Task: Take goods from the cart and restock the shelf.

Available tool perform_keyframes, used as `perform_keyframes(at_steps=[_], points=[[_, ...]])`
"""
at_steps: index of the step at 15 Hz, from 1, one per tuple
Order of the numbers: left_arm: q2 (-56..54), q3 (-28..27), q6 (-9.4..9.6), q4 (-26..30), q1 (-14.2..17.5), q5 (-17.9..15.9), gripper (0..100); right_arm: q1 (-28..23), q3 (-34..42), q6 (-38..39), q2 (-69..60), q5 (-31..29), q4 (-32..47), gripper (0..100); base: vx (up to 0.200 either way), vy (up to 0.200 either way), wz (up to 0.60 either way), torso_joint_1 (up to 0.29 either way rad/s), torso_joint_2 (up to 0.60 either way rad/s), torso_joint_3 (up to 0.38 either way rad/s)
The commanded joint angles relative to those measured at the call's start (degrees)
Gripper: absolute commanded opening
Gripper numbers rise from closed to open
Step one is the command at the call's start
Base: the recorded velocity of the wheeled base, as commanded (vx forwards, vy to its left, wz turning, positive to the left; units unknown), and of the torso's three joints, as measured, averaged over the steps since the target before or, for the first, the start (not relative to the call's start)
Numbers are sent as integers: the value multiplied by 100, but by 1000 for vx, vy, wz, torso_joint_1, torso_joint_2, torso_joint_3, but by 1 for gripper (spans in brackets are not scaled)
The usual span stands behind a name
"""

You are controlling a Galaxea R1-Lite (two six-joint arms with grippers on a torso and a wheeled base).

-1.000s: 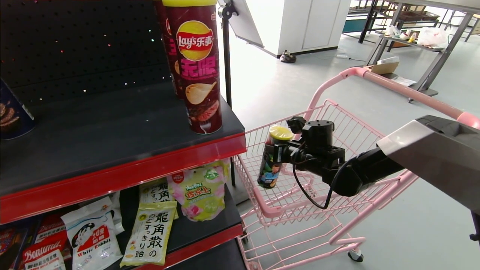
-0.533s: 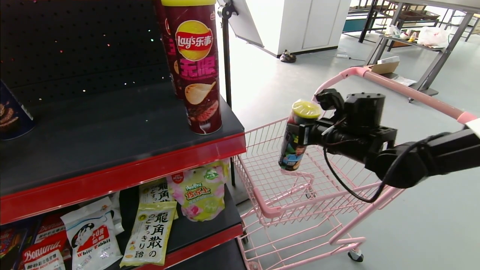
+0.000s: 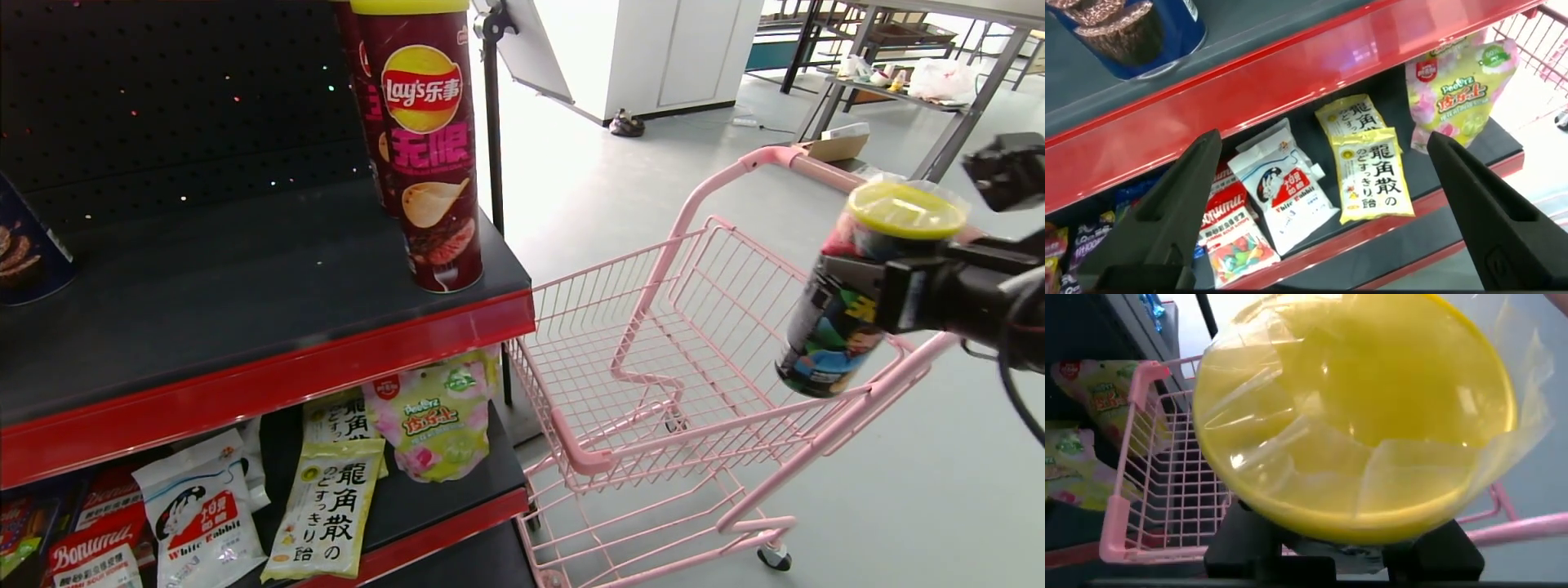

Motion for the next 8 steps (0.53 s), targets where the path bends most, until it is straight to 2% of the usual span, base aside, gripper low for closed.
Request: perform_keyframes(at_steps=[1,3,4,6,8], points=[[66,-4,-1,-12,-2,-54,100,-392,542,-143,-1929,-73,1234,0,0,0,0,0,0,0],[39,58,-9,-12,-11,-229,100,-454,586,-354,-2589,-109,2025,0,0,0,0,0,0,0],[4,93,-9,-30,-2,-247,100,-621,683,-389,-2817,-135,2183,0,0,0,0,0,0,0],[-40,128,-9,-30,-2,-238,100,-929,876,-529,-3186,-109,2218,0,0,0,0,0,0,0],[-48,155,-9,-30,-2,-247,100,-973,982,-635,-3318,-126,2218,0,0,0,0,0,0,0]])
